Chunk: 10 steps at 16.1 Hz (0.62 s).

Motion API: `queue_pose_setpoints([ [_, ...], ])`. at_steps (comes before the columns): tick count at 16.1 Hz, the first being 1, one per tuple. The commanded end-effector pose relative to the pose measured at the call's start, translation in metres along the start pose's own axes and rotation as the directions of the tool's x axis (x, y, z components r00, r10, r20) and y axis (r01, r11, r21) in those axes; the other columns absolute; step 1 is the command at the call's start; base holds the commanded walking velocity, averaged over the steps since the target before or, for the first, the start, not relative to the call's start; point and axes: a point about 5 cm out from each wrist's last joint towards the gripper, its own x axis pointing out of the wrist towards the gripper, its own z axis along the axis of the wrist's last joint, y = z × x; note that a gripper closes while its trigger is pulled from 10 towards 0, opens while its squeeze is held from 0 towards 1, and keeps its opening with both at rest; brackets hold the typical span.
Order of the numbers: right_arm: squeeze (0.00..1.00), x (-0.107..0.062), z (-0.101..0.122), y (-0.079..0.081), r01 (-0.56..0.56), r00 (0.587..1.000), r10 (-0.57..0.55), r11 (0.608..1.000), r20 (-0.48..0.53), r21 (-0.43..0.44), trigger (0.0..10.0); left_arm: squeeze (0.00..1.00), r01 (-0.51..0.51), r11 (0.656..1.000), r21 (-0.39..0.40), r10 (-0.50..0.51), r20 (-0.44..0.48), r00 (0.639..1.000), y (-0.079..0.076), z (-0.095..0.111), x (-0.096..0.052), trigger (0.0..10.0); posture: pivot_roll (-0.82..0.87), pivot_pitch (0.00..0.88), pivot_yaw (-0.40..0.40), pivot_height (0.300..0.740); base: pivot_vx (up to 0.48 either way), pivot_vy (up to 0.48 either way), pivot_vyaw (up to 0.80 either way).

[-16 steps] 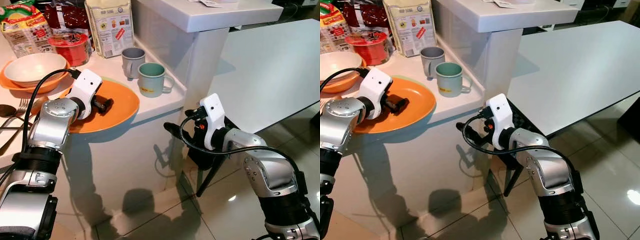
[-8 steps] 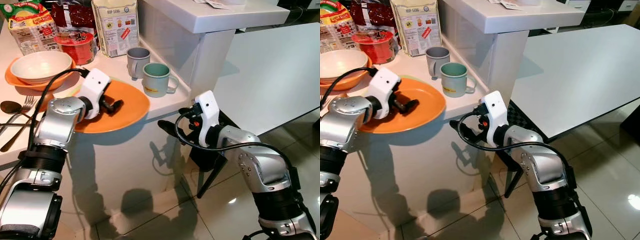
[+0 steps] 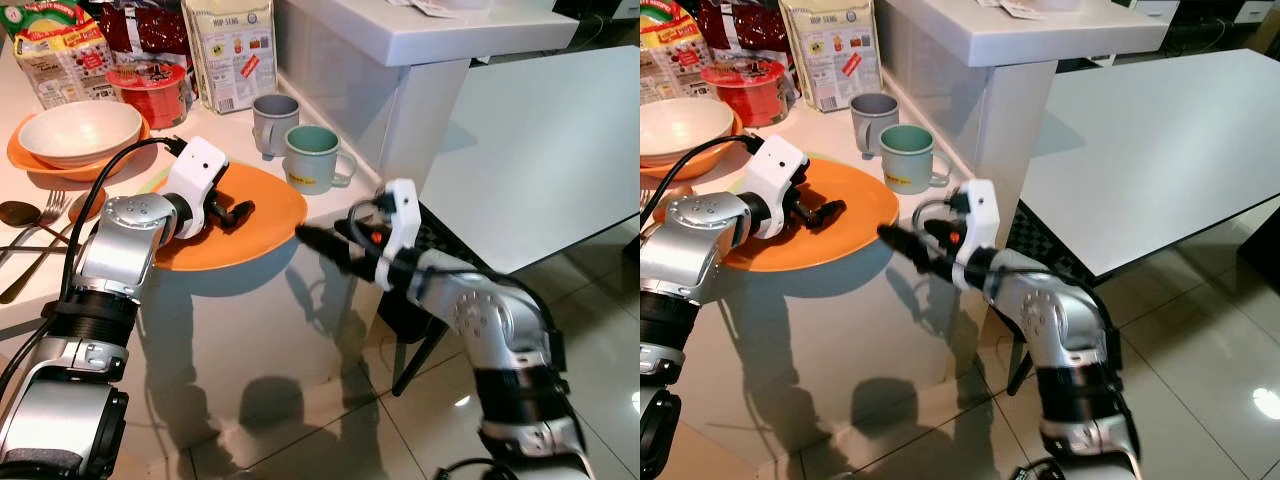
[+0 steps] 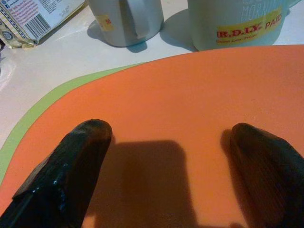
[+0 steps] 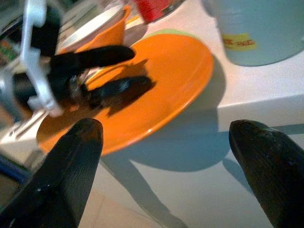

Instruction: Setting the table

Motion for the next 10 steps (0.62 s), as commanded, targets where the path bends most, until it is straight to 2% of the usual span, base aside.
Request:
queue_pose_setpoints([
  [1,1.0,0.002,0.0,-0.006,0.038,0.999,-0.038,0.995,0.0,0.093,10.0,0.0,0.032,0.999,0.011,-0.031,-0.015,0.999,-0.006,0.0,0.003,10.0,-0.04,0.0,-0.072,0.74,0.0,0.0,0.0],
  [2,1.0,0.006,-0.002,-0.008,0.059,0.998,-0.057,0.986,-0.013,0.158,10.0,0.0,0.031,0.999,0.011,-0.031,-0.016,0.999,-0.006,0.0,0.003,10.0,-0.04,0.0,-0.073,0.74,0.0,0.0,0.0],
  [6,1.0,0.018,-0.008,-0.009,0.077,0.996,-0.061,0.949,-0.06,0.306,10.0,0.0,0.032,0.999,0.011,-0.032,-0.016,0.999,-0.007,0.0,0.003,10.0,-0.04,0.0,-0.079,0.74,0.0,0.0,0.0],
  [8,1.0,0.026,-0.004,-0.003,0.024,0.999,-0.009,0.917,-0.039,0.399,10.0,0.0,0.033,0.999,0.01,-0.033,-0.016,0.999,-0.008,-0.001,0.003,10.0,-0.03,0.0,-0.084,0.74,0.0,0.0,0.0],
  [10,1.0,0.029,-0.001,0.0,-0.005,0.999,0.02,0.904,-0.032,0.429,10.0,0.0,0.032,0.999,0.01,-0.032,-0.018,0.999,-0.007,-0.001,0.003,10.0,-0.03,0.0,-0.086,0.74,0.0,0.0,0.0],
])
